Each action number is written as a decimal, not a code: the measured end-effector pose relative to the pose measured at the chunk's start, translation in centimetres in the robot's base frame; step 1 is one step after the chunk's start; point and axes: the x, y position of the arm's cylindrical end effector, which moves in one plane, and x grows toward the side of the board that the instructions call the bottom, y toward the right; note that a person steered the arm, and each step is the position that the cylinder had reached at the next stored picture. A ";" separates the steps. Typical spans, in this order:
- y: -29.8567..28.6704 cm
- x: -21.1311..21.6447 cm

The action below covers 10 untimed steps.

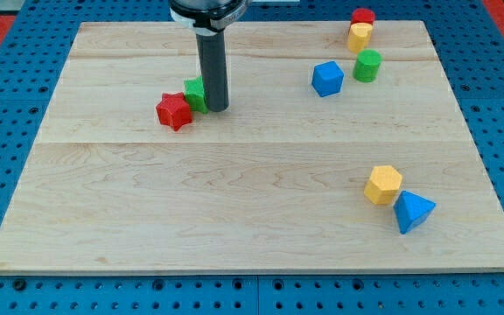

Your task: Slide the blue cube towards the red star

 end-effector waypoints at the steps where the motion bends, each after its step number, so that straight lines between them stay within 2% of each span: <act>1: -0.4 -1.2; 2: -1.2 -2.5; 3: 1.0 -4.2; 4: 4.2 -9.1; 5: 11.0 -10.6; 6: 16.4 -9.7; 7: 19.5 -7.1; 8: 21.6 -6.2; 9: 19.1 -3.9; 10: 14.8 -3.8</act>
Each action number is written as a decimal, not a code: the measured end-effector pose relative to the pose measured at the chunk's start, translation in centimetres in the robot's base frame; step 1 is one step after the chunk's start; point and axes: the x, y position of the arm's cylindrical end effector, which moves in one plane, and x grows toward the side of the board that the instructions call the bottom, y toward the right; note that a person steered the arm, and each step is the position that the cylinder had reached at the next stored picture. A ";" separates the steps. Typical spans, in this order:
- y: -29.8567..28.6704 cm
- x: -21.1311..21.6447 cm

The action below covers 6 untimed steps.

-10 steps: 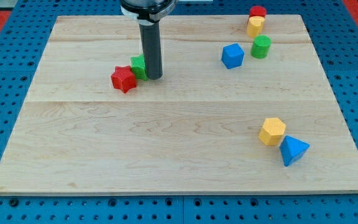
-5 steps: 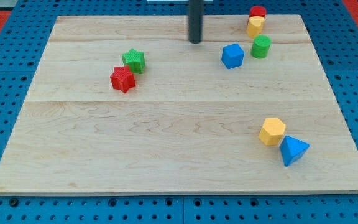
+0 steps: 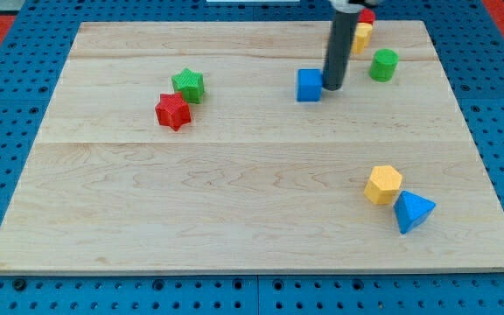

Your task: Slide the blue cube towards the red star

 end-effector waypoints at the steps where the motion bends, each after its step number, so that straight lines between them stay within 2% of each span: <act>1: -1.4 -1.7; 3: -8.4 2.0; 4: -8.3 4.9; 5: -10.3 5.9; 6: -9.1 5.2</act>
